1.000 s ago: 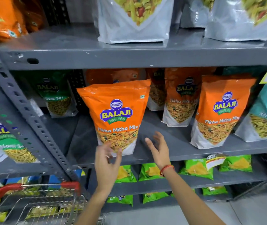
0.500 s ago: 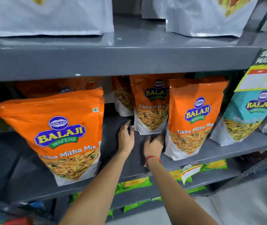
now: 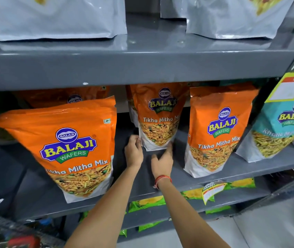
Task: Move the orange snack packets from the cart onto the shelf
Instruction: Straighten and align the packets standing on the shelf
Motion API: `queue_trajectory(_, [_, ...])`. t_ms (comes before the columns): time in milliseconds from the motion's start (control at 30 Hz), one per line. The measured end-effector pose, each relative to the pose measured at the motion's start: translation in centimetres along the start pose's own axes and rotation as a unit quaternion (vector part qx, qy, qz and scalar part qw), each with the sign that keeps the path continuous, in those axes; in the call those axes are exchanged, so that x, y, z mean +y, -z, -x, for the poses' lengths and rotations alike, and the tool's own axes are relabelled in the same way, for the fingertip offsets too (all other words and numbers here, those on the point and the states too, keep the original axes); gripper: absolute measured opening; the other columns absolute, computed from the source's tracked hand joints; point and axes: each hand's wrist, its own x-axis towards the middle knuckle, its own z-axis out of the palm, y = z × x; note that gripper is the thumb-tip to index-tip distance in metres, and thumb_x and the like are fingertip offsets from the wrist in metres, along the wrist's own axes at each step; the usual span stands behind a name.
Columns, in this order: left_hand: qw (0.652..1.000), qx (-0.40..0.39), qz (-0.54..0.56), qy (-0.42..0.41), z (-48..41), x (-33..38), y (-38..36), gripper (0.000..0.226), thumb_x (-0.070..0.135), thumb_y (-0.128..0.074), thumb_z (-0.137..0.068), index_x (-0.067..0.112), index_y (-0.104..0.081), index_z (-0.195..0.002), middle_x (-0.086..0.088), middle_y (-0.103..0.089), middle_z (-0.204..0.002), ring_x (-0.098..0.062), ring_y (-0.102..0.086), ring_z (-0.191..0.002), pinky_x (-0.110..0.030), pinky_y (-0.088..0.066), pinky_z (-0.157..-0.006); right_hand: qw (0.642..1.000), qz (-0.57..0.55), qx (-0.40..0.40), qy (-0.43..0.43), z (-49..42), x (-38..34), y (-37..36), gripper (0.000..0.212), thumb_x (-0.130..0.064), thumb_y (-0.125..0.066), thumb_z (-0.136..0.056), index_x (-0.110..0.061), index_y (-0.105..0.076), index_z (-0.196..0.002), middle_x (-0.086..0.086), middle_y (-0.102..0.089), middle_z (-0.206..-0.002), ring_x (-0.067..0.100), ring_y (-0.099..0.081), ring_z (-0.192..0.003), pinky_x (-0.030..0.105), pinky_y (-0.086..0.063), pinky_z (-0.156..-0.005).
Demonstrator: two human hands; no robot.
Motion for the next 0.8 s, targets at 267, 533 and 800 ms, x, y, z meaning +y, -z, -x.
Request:
queue_trajectory(267, [0.996,-0.053,0.07,0.012,2.3,0.5,1.3,0.034,0.013,-0.047,-0.094,0.002,-0.047,-0.127,-0.016,-0.056,-0.13,-0.028,-0.054,-0.119,-0.026,-0.042,-0.092,0.999,0.003,-0.047,0.018,1.2,-0.6,1.0,0.077,0.001,-0.058,-0.078,-0.004,-0.019,-0.144,0.014,-0.023,-0.154,0.025,-0.021,-0.143,0.03,-0.015,-0.117])
queue_trajectory(533, [0.986,-0.099,0.132,-0.009,8.8,1.3,-0.4,0.021,0.01,-0.054,-0.091,0.012,-0.059,-0.111,-0.006,-0.065,-0.111,-0.024,-0.062,-0.107,-0.037,-0.048,-0.097,0.992,-0.07,0.001,0.105,4.8,-0.8,10.0,0.013,-0.019,-0.06,-0.088,-0.029,-0.064,-0.095,-0.007,-0.068,-0.093,0.003,-0.063,-0.085,0.014,-0.051,-0.074])
queue_trajectory(800, [0.911,-0.374,0.166,0.057,11.0,6.5,-5.2,0.086,0.031,-0.071,-0.079,0.03,-0.016,-0.145,0.009,-0.03,-0.151,-0.008,-0.032,-0.135,-0.023,-0.034,-0.1,0.993,-0.088,0.04,0.069,-1.2,0.3,19.7,0.061,-0.049,-0.066,-0.078,-0.034,-0.039,-0.13,-0.007,-0.043,-0.131,-0.002,-0.044,-0.12,0.02,-0.04,-0.097])
